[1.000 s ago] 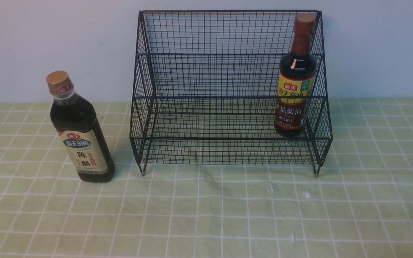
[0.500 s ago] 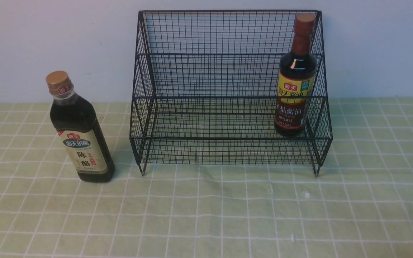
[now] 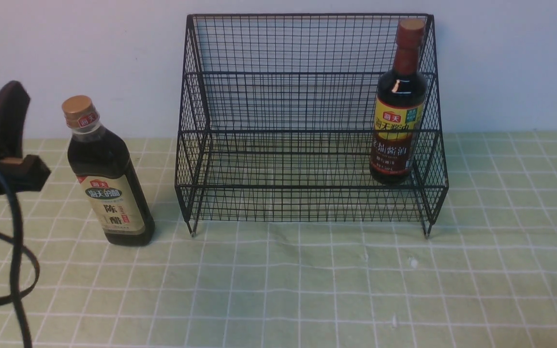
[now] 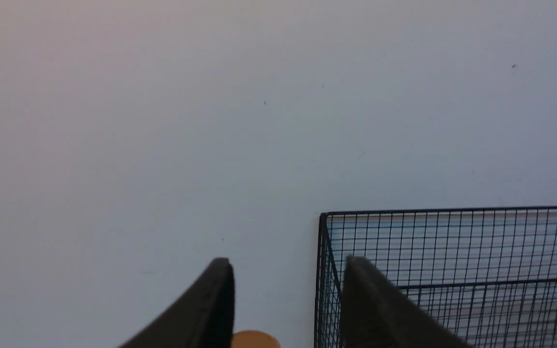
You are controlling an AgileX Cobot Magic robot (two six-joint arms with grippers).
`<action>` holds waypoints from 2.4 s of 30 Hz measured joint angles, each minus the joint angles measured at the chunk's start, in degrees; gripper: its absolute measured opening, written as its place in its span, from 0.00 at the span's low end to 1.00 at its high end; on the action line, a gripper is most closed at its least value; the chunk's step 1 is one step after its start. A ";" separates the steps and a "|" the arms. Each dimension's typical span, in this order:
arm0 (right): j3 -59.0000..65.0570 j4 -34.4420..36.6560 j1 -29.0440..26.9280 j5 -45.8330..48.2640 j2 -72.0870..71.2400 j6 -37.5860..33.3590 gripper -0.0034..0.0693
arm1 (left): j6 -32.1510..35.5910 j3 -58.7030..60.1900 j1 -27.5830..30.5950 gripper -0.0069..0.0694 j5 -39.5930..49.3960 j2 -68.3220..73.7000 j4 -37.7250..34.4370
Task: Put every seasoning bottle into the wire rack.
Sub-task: Use the left arm to grab the condiment bottle closest to it, then use the left arm to put the condiment bottle back on the shelf
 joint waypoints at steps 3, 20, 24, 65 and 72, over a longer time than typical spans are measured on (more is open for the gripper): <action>0.00 0.00 0.00 0.00 0.00 0.00 0.03 | -0.04 -2.81 0.00 0.69 0.00 5.90 0.08; 0.00 0.00 0.00 0.00 0.00 0.05 0.03 | 0.24 -14.78 0.00 0.86 -1.31 29.75 -0.25; 0.00 0.00 0.00 0.00 0.00 0.05 0.03 | 0.29 -14.89 0.00 0.78 -2.71 33.86 -0.37; -0.02 0.00 0.00 0.11 0.00 0.05 0.03 | 1.39 -41.56 -15.55 0.49 29.56 20.60 -4.17; -0.02 0.00 0.00 0.12 0.00 0.11 0.03 | 2.99 -44.76 -19.79 0.49 29.09 27.02 -5.90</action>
